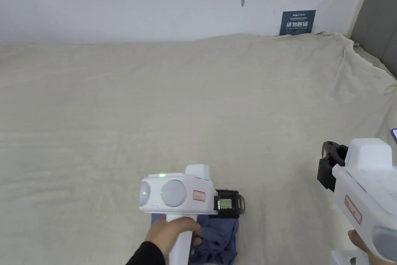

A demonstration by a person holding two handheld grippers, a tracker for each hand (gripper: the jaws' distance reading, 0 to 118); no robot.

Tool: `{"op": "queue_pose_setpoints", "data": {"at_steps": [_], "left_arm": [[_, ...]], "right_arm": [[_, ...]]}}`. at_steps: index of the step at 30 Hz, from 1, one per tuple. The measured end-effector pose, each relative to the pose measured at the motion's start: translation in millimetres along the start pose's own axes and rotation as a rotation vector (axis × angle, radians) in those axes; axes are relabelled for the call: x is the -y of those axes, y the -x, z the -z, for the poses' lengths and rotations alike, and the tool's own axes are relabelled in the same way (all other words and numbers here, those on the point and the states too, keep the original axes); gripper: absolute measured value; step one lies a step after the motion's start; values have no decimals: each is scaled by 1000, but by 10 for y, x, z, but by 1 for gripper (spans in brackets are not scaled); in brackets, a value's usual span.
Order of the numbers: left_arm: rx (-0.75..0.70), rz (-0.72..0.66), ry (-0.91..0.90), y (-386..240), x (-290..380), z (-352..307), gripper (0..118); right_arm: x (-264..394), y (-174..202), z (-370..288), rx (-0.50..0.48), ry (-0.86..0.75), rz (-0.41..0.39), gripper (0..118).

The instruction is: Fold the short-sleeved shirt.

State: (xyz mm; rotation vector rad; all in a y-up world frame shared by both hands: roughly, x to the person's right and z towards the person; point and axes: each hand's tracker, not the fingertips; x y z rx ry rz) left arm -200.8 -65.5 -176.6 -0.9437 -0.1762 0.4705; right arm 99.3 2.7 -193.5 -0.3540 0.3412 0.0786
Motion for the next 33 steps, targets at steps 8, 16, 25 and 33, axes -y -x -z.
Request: {"op": "queue_pose_setpoints", "data": {"at_steps": [8,16,25,33], "left_arm": [[-220,47,-218,388,14,-317,88],[-207,123,-354,543,429,-38,0],[-286,204,-291,448,676,514,0],[-296,408,-201,28,805,959,0]], "right_arm": [[-31,17,-14,1,-8,-3,0],[-31,22,-46,3,-6,-4,0],[9,-85,-78,24,3,-2,0],[65,-206,-85,46,19,6,0]]}}
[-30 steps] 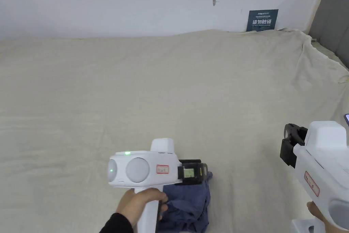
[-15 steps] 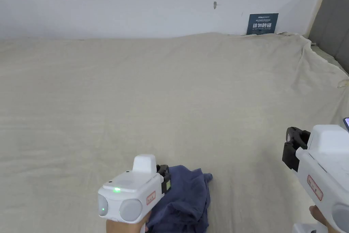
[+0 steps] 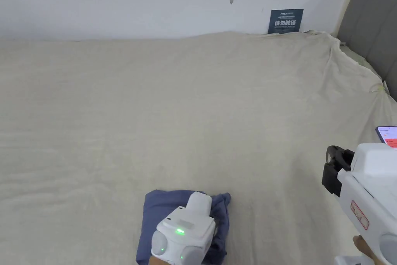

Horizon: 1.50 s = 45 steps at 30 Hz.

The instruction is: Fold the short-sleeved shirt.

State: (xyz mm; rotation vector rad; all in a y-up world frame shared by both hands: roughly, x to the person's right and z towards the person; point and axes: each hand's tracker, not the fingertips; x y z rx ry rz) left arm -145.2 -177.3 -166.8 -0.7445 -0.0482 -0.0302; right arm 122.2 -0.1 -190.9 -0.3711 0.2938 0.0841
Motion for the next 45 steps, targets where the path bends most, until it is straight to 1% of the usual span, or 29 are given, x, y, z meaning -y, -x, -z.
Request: {"op": "queue_pose_setpoints", "data": {"at_steps": [4,5,9,12,18,22,27,36,45], "left_arm": [[41,103,5,-291,53,55,0],[30,122,6,-340,75,64,0],[10,114,-2,-365,74,67,0],[18,137,-4,-417,71,44,0],[39,110,-33,-429,15,-113,0],[67,24,-161,-277,-193,-416,0],[42,-7,-308,36,-560,-891,0],[-96,-74,-485,691,-944,-1486,0],[-263,-131,-579,1204,-938,-1844,0]], "right_arm": [[11,-59,-3,11,5,8,0],[11,-71,-8,14,5,8,0],[18,-120,-28,25,5,12,0],[21,-131,-27,29,7,12,0],[-3,-122,-56,30,1,13,0],[-54,-85,-71,22,-14,15,0],[-166,32,-100,0,-49,8,0],[-390,336,-163,-42,-134,-5,0],[-481,629,-225,-68,-207,-25,0]]}}
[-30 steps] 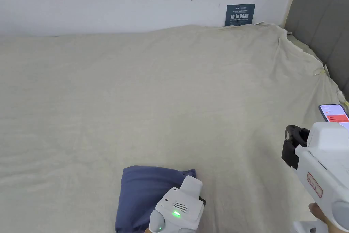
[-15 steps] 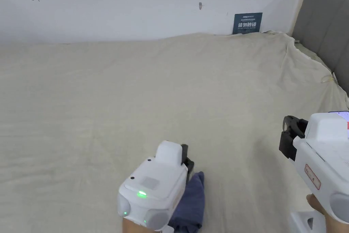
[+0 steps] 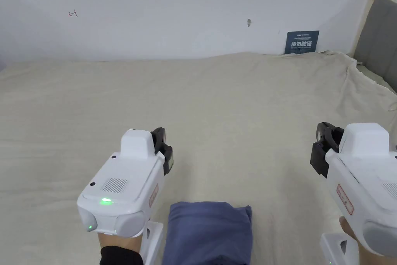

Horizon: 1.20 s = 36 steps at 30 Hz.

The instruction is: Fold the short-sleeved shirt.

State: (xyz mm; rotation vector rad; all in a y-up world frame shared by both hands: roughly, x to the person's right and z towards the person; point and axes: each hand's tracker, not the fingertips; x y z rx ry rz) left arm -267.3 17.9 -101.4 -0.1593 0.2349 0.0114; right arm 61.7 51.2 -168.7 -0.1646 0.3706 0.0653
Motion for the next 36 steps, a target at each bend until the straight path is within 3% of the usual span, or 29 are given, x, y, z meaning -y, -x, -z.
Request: {"op": "queue_pose_setpoints", "data": {"at_steps": [10,27,36], "left_arm": [[-115,-16,-28,337,49,-140,0],[-137,-54,-32,412,95,-119,0],[-126,-64,-1,475,187,-136,0]], "right_arm": [[11,138,6,-17,-22,-5,0],[93,207,72,-22,-9,-5,0],[602,499,327,-119,109,33,0]]}}
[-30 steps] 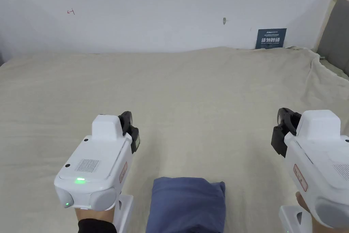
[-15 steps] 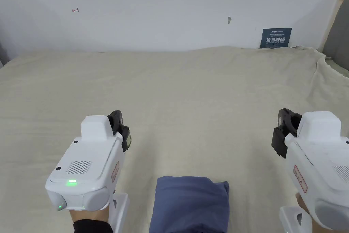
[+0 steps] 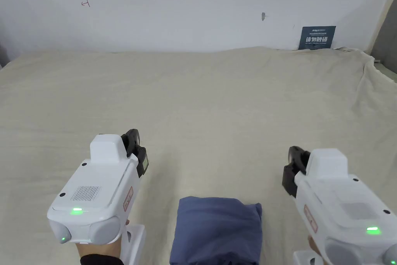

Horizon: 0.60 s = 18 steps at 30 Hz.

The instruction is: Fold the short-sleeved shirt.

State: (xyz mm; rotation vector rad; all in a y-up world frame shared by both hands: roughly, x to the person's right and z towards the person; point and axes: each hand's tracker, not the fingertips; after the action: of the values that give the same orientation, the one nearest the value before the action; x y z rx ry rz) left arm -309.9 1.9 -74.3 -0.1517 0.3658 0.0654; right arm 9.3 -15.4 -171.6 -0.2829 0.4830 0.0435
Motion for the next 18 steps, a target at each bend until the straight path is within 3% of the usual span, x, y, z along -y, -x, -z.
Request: {"op": "queue_pose_setpoints", "data": {"at_steps": [9,18], "left_arm": [[10,-1,44,140,121,-28,0],[14,-25,107,274,346,2,0]], "right_arm": [[756,467,398,-135,172,-34,0],[1258,690,682,-170,279,-47,0]]}}
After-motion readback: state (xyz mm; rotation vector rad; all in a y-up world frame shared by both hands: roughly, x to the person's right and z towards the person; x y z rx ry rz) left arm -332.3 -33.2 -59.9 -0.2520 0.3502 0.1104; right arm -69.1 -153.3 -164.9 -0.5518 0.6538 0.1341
